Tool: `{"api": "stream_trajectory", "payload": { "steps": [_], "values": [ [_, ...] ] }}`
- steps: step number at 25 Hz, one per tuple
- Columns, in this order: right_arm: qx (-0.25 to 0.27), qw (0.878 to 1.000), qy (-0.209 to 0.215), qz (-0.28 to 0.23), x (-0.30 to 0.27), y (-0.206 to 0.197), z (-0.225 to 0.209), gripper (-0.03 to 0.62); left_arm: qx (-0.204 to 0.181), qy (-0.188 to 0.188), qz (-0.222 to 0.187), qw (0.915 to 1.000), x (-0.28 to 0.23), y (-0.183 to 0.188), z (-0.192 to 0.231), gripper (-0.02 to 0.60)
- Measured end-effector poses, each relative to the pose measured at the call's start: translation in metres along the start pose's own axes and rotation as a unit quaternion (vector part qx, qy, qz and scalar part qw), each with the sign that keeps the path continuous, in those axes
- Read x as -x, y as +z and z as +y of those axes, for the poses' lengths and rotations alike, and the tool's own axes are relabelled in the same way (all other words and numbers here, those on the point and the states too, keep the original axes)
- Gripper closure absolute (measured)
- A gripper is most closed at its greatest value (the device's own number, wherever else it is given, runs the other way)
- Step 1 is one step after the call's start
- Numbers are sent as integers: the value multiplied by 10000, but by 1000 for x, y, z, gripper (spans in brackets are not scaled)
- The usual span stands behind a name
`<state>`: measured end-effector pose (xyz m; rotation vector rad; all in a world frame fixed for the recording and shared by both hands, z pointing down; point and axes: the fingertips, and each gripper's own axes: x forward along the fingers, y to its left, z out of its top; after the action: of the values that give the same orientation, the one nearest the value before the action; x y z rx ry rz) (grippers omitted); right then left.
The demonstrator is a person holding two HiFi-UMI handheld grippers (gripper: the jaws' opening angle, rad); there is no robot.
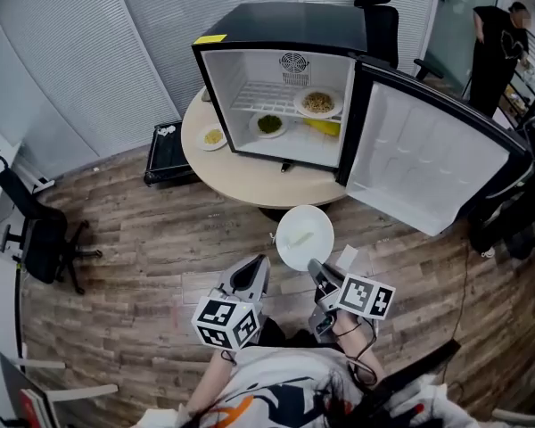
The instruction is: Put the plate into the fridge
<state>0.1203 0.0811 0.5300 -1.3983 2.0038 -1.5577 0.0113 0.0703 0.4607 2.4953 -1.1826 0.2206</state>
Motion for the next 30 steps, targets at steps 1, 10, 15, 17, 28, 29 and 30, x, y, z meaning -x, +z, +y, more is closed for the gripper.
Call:
{"api": "stream_trajectory", "payload": {
  "steps": [1, 10, 15, 17, 28, 29, 30],
  "values": [
    [-11, 10000, 24, 1, 0, 1, -1, 568, -20, 19, -4, 10000, -1, 1, 0, 568],
    [-27, 9999, 65, -118, -10, 17, -6, 568, -209, -40, 122, 9997, -18, 1, -1, 568],
    [-10, 9998, -35, -191, -23, 31, -10, 568, -282, -165, 177, 9993, -37, 6, 10, 568],
    [-23, 9997, -72, -239, -30, 38, -12, 568, -269, -199, 169, 9993, -49, 11, 19, 568],
    [-188, 9983, -307, -455, -92, 75, -8, 568, -352, -488, 268, 9978, -107, 45, 80, 568],
    [-201, 9982, -307, -482, -98, 79, -4, 568, -355, -515, 272, 9977, -111, 48, 86, 568],
    [-210, 9980, -309, -509, -104, 83, -1, 568, -353, -546, 273, 9975, -115, 52, 92, 568]
  ]
}}
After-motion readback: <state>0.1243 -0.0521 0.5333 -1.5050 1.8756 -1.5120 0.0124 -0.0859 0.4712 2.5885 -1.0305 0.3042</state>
